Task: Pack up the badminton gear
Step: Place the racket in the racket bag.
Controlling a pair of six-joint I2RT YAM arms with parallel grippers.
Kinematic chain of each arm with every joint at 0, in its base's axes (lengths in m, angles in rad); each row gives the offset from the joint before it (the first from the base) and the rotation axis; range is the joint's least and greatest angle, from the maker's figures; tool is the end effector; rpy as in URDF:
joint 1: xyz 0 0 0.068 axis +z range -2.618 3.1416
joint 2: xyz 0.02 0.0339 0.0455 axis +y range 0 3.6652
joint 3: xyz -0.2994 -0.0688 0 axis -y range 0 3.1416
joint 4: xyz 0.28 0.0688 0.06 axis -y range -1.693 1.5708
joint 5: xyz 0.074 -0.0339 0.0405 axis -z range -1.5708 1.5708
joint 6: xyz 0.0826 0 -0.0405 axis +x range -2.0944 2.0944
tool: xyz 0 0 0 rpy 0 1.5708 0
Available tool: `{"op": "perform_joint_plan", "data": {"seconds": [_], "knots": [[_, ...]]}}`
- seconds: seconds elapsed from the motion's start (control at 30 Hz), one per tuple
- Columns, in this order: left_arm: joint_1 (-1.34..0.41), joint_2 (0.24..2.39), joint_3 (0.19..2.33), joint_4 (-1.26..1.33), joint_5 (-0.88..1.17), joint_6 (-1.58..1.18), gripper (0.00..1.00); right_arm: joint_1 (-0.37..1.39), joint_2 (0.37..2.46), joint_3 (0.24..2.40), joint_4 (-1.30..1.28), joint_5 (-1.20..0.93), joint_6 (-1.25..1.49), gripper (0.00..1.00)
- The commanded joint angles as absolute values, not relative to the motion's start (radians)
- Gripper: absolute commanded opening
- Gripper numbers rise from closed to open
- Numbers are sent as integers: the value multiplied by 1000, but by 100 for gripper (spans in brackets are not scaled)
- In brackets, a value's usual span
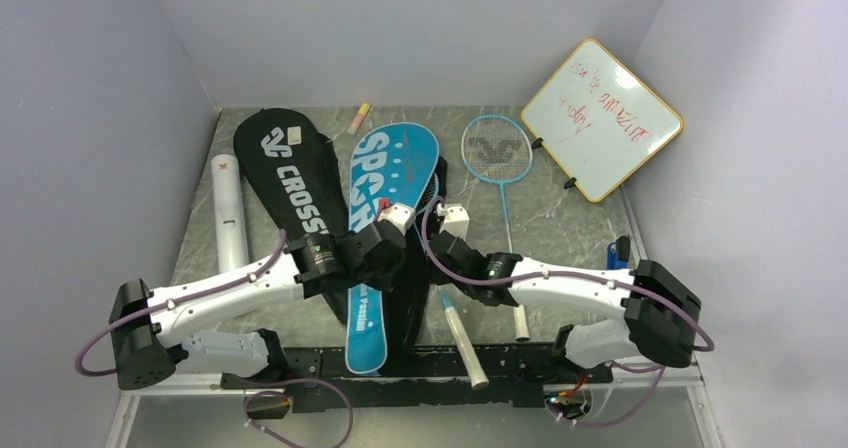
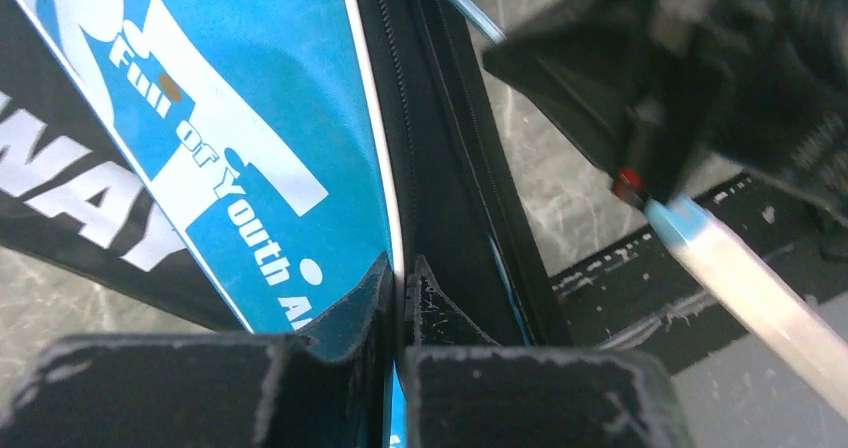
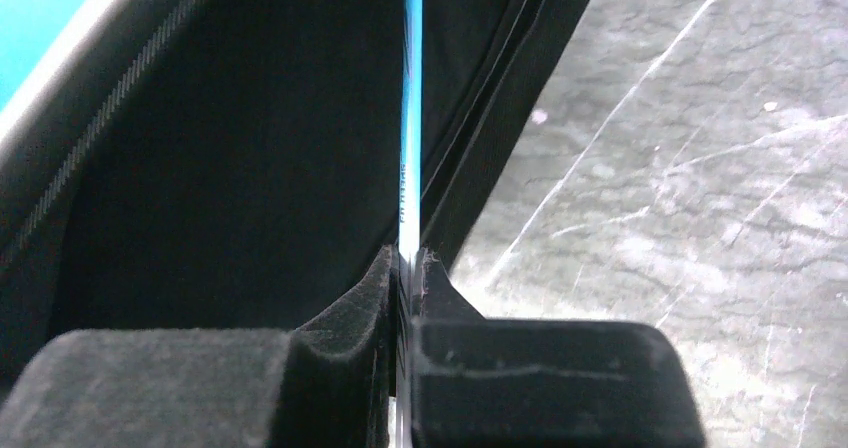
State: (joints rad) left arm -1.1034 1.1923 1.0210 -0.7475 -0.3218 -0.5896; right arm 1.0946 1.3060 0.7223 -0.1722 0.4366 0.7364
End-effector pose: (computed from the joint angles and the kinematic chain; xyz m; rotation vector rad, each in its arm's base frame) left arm 0.1531 -0.2453 0.2820 0.4933 2.4077 -0.3574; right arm 0.1762 0.2654 0.1961 -0.1909 2.2769 0.4709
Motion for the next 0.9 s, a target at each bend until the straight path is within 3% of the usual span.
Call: {"op": "perform_joint_plan", "data": {"seconds": [0.0, 0.17, 0.53, 0.6, 0.67, 0.73, 0.87], "knots": [[-1111, 1144, 1005, -662, -189, -572, 5, 1026, 1351, 807, -87, 469, 770, 0], [-1111, 1101, 945, -559, -20, -553, 5, 902, 1388, 794, -5, 376, 791, 0], [-1111, 1154, 784, -242, 214, -596, 5, 869, 1500, 812, 75, 494, 1015, 0], [-1111, 1176, 739, -194, 199, -609, 5, 861, 1520, 791, 131, 450, 1009, 5], [-1111, 1196, 699, -159, 170, -618, 5, 847, 1536, 771, 155, 397, 983, 23], [-1110, 1216, 667, -122, 154, -630, 5, 835, 1539, 742, 179, 345, 949, 34], [-1109, 1265, 628, -43, 152, -643, 5, 788, 1497, 655, 234, 199, 911, 35]]}}
